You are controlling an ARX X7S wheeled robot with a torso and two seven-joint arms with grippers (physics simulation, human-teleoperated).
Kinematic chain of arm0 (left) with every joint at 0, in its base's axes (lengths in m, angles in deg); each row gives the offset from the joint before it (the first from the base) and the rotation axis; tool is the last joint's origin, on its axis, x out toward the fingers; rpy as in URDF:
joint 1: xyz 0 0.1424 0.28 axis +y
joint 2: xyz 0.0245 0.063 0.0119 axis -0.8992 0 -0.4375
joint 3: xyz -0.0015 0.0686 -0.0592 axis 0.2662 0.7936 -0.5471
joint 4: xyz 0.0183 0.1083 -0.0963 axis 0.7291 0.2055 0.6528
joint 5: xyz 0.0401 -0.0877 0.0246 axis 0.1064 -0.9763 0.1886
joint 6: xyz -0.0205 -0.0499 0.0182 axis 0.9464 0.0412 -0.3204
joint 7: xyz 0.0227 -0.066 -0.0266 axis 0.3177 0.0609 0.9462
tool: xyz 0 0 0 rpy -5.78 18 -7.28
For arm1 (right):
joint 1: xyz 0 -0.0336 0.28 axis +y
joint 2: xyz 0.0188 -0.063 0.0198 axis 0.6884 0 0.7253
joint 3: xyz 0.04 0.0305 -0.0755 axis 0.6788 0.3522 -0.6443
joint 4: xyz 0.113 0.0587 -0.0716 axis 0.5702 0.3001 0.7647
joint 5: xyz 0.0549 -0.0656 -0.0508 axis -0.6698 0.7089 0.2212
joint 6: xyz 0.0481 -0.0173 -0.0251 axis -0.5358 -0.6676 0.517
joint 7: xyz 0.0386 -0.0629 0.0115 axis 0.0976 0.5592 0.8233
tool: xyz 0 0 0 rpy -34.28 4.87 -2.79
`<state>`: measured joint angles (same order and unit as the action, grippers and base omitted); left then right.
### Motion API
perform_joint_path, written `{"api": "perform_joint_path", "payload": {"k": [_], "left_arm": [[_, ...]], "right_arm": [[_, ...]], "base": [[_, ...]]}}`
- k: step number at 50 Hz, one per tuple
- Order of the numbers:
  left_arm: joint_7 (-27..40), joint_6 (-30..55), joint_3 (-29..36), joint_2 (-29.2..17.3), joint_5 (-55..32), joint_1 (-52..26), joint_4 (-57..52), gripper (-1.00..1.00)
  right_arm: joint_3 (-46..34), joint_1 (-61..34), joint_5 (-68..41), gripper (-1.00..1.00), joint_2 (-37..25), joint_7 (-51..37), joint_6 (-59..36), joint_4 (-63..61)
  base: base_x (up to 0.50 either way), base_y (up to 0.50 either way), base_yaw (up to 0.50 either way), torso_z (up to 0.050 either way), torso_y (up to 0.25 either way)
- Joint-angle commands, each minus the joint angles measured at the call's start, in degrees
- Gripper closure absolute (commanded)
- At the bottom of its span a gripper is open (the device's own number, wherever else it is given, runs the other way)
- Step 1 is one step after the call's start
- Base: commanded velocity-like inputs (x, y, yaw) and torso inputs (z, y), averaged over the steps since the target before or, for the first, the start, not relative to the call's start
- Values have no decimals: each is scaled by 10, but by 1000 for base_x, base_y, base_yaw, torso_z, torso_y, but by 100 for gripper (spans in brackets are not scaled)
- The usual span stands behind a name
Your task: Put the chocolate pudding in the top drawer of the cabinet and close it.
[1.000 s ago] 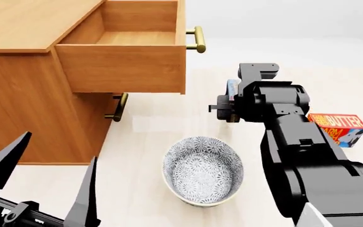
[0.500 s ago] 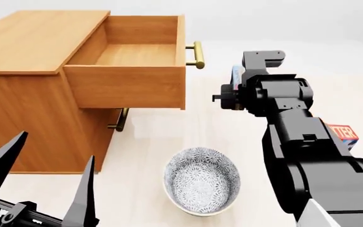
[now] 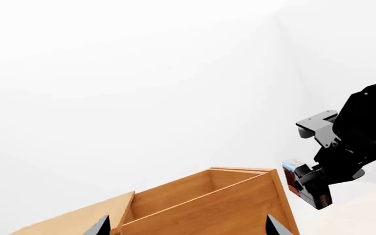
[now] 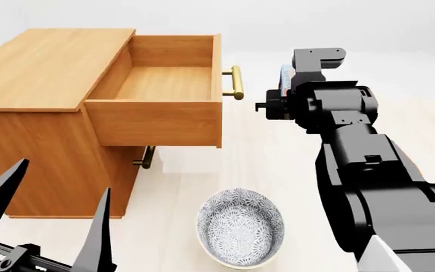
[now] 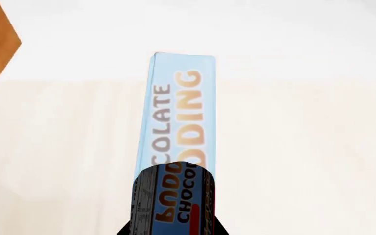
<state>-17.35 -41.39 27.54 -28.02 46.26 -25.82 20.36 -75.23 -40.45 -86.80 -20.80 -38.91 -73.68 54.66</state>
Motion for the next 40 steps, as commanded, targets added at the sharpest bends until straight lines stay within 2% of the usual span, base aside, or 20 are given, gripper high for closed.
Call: {"api": "perform_joint_path", "payload": {"k": [1,9,26,32,40], "left_arm": [[3,-1,-1,-3,4,2,-2,-100],[3,-1,-2,-5,4,3,-3,-100],[3,-4,-5,-7,2,4,-2,-100],[12,-10,-11,-2,-4,2,9,-100],[7,-2,-9,4,-13,3,12,-100]], "right_arm": [[-14,-10,-6,100,1,-5,12,0],[-34,-17,-26,100,1,-7,16,0],[-16,-25,-4,100,0,-2,30,0],[-41,-29,-26,100,1,-7,39,0],[-112,-38,-91,100,1,-12,53,0]], "base": [[0,0,0,50,0],[0,0,0,50,0],[0,0,0,50,0],[0,0,0,50,0],[0,0,0,0,0]]}}
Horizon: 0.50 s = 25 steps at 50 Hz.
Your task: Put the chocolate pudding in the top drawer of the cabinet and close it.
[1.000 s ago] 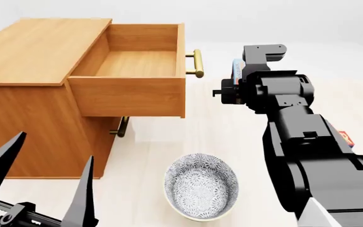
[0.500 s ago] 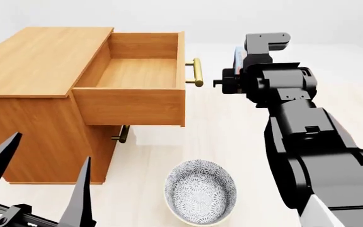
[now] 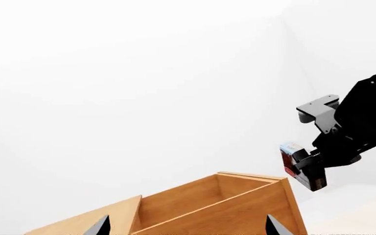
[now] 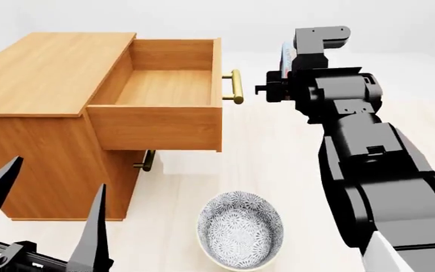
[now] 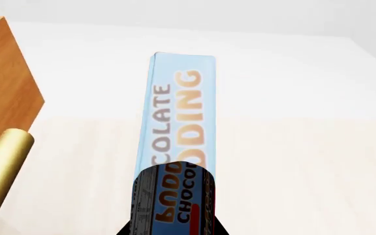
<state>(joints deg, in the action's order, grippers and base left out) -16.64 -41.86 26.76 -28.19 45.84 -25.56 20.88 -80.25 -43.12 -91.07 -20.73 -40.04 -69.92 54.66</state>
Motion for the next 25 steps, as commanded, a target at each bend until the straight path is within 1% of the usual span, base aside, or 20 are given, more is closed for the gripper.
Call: {"api": "perform_joint_path", "payload": {"k": [1,5,25], "left_arm": [[-1,2,-1,6,-10,1,8,-100],[-5,2,-1,8,-11,2,11,-100],[-18,-6,5,7,-5,11,17,-100]], "right_arm": [[-68,-13,-54,100,1,-2,16,0],[-95,-21,-79,100,1,1,15,0],[-278,-83,-260,100,1,6,-25,-1]], "base": [[0,0,0,0,0],[0,0,0,0,0],[0,0,0,0,0]]}}
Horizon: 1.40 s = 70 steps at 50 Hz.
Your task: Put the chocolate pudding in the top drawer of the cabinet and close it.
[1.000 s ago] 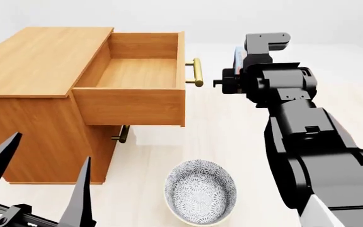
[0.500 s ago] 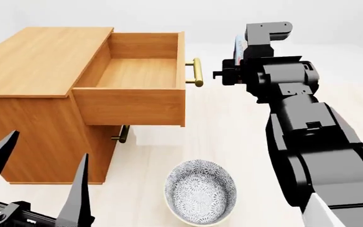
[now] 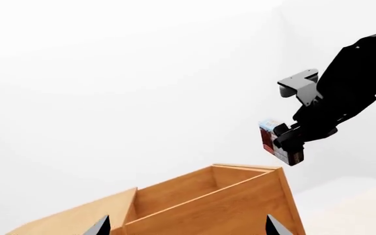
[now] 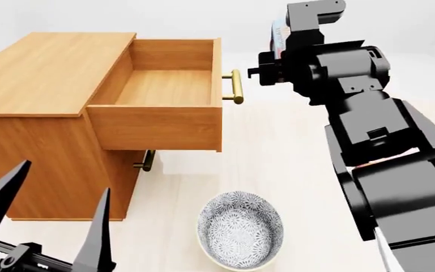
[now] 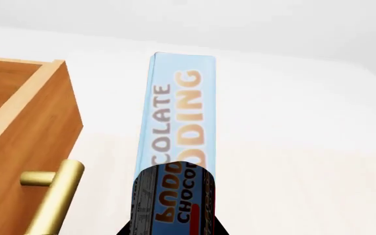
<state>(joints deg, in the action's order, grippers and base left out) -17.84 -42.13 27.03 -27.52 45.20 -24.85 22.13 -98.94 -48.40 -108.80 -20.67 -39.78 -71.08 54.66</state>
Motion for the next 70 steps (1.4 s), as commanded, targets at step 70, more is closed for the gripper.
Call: {"api": "perform_joint_path", "payload": {"k": [70], "left_arm": [[-28,-32,1,24,-18,20,56,-100]], "right_arm": [[-278,-32,-304,100,-7,16,-66,-287]], "base": [[0,0,0,0,0]]}}
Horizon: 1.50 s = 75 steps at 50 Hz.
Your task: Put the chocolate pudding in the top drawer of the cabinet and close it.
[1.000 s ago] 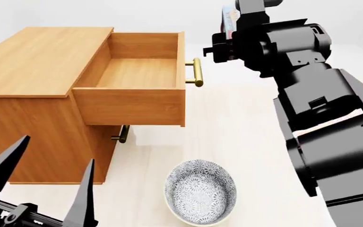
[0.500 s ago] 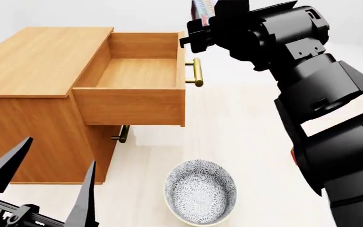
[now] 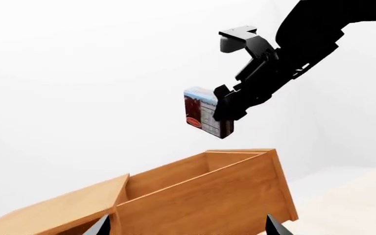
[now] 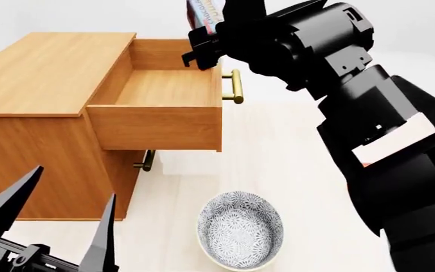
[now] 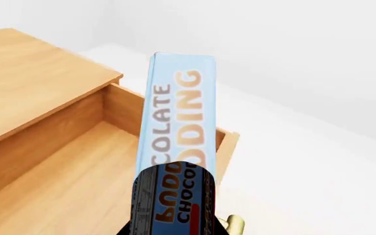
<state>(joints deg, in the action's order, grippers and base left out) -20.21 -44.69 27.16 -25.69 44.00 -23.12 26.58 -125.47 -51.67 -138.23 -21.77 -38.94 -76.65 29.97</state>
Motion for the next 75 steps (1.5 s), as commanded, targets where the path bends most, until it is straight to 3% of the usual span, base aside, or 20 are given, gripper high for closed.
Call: {"api": "perform_joint_path", "payload": {"k": [1,18,46,47,75], "left_arm": [[-5,-7,0,6,-6,3,11,-100],[-11,-10,0,13,-8,7,21,-100],[-18,-12,-2,19,-11,11,27,-100],[-19,-12,-2,19,-11,12,28,-100],[-34,1,-4,36,-24,12,36,-100]], "right_arm": [[-15,1,-12,100,5,9,-11,-42],[-55,15,-51,100,6,10,-7,-89],[-70,112,-57,100,-41,-65,28,-189],[-66,112,-59,-100,-40,-73,28,-185],[-30,95,-43,-100,-43,-104,106,-165]], "base": [[0,0,0,0,0],[0,0,0,0,0],[0,0,0,0,0],[0,0,0,0,0],[0,0,0,0,0]]}}
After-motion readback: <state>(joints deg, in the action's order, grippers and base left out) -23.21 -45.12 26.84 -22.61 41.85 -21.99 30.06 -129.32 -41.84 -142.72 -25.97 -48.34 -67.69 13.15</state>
